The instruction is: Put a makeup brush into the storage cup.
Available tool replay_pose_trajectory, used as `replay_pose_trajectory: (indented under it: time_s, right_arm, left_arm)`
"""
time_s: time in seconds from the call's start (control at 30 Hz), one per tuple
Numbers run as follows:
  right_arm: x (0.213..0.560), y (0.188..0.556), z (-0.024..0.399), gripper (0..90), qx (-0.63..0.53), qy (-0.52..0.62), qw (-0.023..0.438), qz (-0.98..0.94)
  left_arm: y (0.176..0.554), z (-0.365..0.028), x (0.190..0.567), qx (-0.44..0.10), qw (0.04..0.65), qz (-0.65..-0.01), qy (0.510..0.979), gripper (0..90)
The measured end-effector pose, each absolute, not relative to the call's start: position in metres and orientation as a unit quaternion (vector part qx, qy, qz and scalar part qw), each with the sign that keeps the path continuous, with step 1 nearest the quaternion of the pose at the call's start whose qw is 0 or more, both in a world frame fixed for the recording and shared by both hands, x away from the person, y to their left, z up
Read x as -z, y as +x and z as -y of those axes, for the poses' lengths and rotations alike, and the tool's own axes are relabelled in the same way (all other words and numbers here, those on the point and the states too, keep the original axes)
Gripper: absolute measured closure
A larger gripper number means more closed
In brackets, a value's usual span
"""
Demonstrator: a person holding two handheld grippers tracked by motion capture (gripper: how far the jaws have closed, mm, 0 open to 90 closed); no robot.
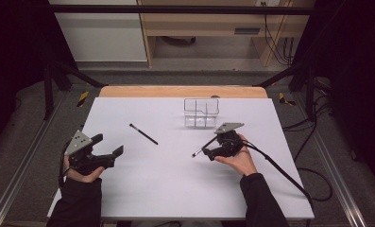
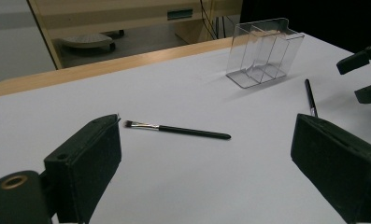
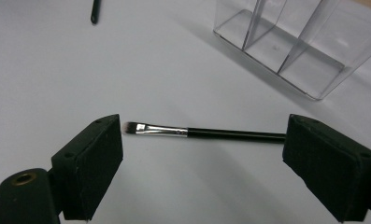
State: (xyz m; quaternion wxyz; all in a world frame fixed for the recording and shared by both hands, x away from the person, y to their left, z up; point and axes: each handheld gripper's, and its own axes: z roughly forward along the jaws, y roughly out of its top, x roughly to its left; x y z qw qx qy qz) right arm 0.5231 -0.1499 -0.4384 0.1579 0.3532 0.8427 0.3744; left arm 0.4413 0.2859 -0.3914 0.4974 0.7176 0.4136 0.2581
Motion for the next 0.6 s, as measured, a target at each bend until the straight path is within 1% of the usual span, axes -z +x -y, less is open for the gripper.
replay_pose_trajectory:
  time_s: [0.5, 0.6]
  right_arm:
    - [0.451, 0.547, 0.136, 12.6, -0.351, 0.347, 0.139, -0.859]
    - [0.453, 0.550, 0.133, 12.8, -0.349, 0.343, 0.130, -0.862]
  left_arm:
    - [0.440, -0.286, 0.390, -0.263, 0.499, -0.407, 0.718, 8.1]
    - [0.441, -0.287, 0.390, -0.263, 0.498, -0.408, 0.719, 8.2]
